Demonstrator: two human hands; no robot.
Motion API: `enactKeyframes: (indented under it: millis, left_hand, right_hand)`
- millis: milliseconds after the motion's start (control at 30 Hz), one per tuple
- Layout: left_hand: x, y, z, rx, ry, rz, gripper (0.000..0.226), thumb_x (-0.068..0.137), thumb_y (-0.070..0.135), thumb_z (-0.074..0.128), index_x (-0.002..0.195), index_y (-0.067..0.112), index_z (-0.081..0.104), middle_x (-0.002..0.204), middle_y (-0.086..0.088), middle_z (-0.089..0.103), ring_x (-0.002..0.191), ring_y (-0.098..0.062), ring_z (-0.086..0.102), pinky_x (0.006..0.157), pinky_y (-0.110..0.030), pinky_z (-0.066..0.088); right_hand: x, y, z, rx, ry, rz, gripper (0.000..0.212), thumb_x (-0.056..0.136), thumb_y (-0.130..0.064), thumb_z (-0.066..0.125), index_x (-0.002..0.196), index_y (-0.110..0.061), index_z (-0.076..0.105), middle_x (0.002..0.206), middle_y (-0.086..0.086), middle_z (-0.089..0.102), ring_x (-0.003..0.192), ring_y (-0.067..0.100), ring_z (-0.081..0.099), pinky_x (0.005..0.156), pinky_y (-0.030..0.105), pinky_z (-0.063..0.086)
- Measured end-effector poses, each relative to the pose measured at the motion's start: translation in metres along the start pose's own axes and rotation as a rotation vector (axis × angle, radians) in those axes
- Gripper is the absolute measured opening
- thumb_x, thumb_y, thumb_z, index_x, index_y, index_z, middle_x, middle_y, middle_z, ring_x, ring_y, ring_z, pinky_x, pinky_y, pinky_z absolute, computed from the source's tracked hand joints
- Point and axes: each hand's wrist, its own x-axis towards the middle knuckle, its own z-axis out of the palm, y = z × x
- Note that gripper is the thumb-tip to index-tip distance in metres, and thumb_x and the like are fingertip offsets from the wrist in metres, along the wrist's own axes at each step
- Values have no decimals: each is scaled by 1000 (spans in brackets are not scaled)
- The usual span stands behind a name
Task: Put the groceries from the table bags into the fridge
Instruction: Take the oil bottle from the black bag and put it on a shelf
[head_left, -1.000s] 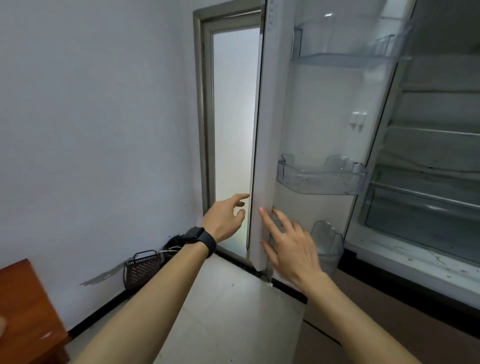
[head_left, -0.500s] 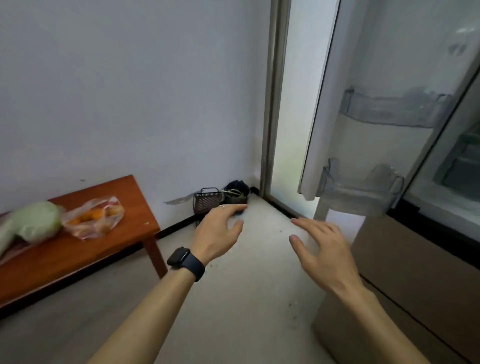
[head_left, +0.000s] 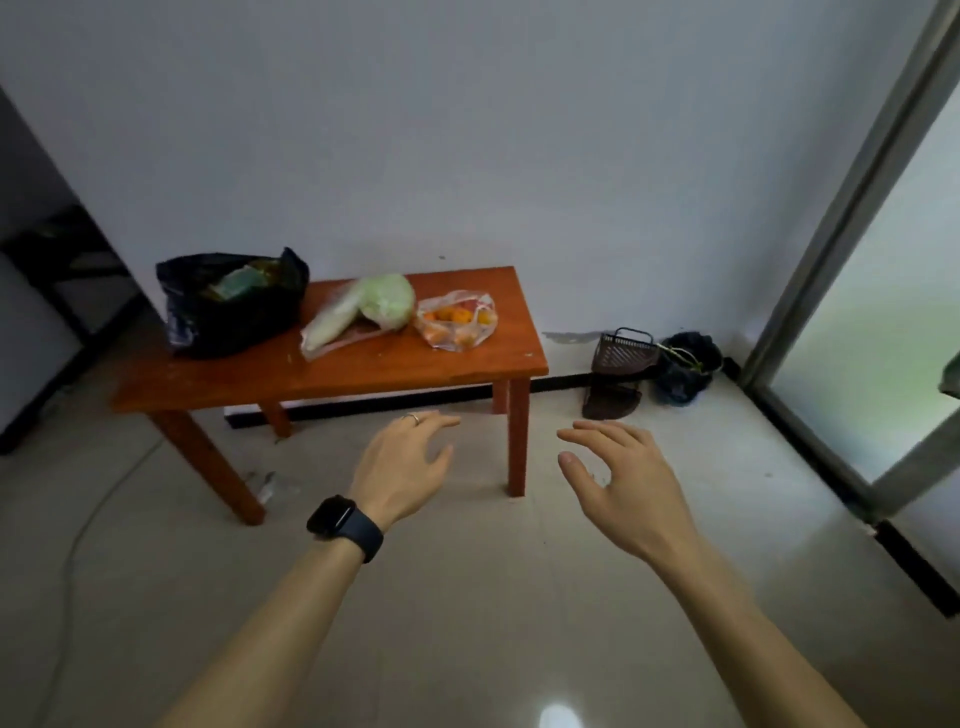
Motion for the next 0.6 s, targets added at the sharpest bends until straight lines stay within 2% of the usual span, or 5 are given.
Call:
enactKeyframes:
  millis: [267, 500, 600]
  left_hand:
    - [-14, -161, -92, 23, 111, -176, 44, 99, 36, 52, 143, 35, 47, 149, 4, 44, 138, -16, 38, 110, -36, 36]
    - [5, -284, -158, 11, 181, -195, 41, 98, 34, 55, 139, 36, 51, 147, 4, 46, 136, -15, 41, 107, -33, 39]
    - [23, -324, -176, 3, 202, -193, 42, 97, 33, 56, 138, 36, 52, 146, 5, 47, 135, -15, 41, 107, -33, 38]
  right_hand:
    - [63, -152, 75, 51, -85, -165, 36, 97, -51, 52, 130, -39, 62, 139, -18, 56, 137, 12, 37, 112, 35, 33]
    - [118, -265, 147, 100, -90, -219, 40, 96, -52, 53, 134, -41, 58, 142, -18, 53, 137, 12, 36, 110, 35, 35]
    - [138, -296, 171, 124, -91, -232, 41, 97, -51, 54, 136, -39, 57, 143, -18, 52, 137, 10, 34, 108, 31, 34]
